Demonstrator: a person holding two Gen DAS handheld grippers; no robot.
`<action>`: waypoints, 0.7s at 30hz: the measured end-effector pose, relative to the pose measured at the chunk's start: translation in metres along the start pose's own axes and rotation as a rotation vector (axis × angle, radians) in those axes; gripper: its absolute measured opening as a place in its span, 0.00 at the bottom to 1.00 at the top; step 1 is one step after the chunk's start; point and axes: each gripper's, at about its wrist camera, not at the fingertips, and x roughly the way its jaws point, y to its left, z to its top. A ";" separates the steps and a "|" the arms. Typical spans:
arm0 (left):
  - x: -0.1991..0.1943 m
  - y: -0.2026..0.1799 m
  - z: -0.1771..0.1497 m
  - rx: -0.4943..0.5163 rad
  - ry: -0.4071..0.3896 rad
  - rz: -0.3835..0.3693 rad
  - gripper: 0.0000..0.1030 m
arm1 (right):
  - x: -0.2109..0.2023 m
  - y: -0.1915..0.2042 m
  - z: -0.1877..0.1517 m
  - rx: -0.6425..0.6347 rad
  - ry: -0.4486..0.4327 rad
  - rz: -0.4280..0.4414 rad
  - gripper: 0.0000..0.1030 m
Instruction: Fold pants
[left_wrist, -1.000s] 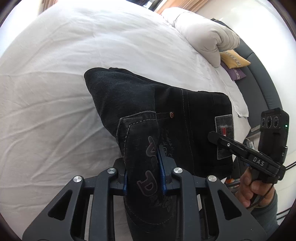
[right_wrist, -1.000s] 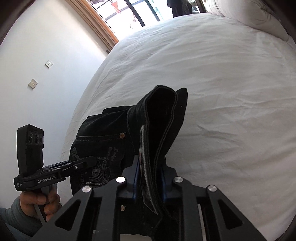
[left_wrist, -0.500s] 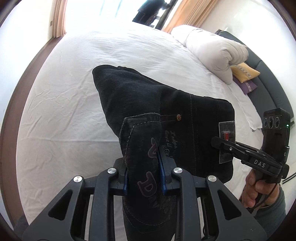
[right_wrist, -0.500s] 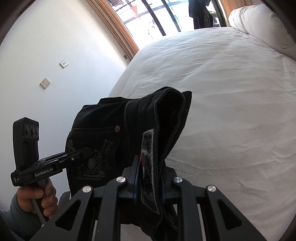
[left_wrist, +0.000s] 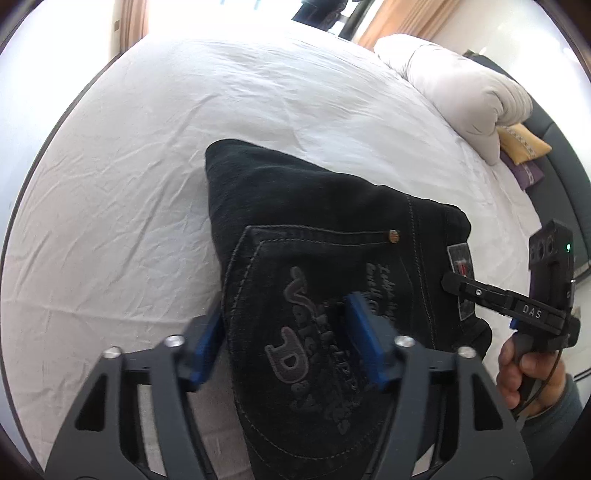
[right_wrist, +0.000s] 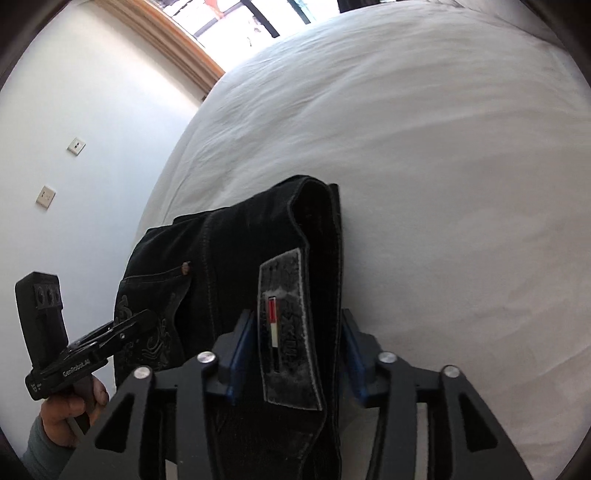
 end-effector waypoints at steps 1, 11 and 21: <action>0.000 0.000 -0.001 0.002 -0.003 0.000 0.74 | 0.000 -0.005 -0.002 0.016 -0.010 0.023 0.57; -0.072 -0.011 -0.055 0.039 -0.141 0.104 1.00 | -0.070 -0.019 -0.040 0.109 -0.198 -0.030 0.77; -0.253 -0.086 -0.139 0.232 -0.689 0.283 1.00 | -0.195 0.067 -0.103 -0.119 -0.643 -0.302 0.99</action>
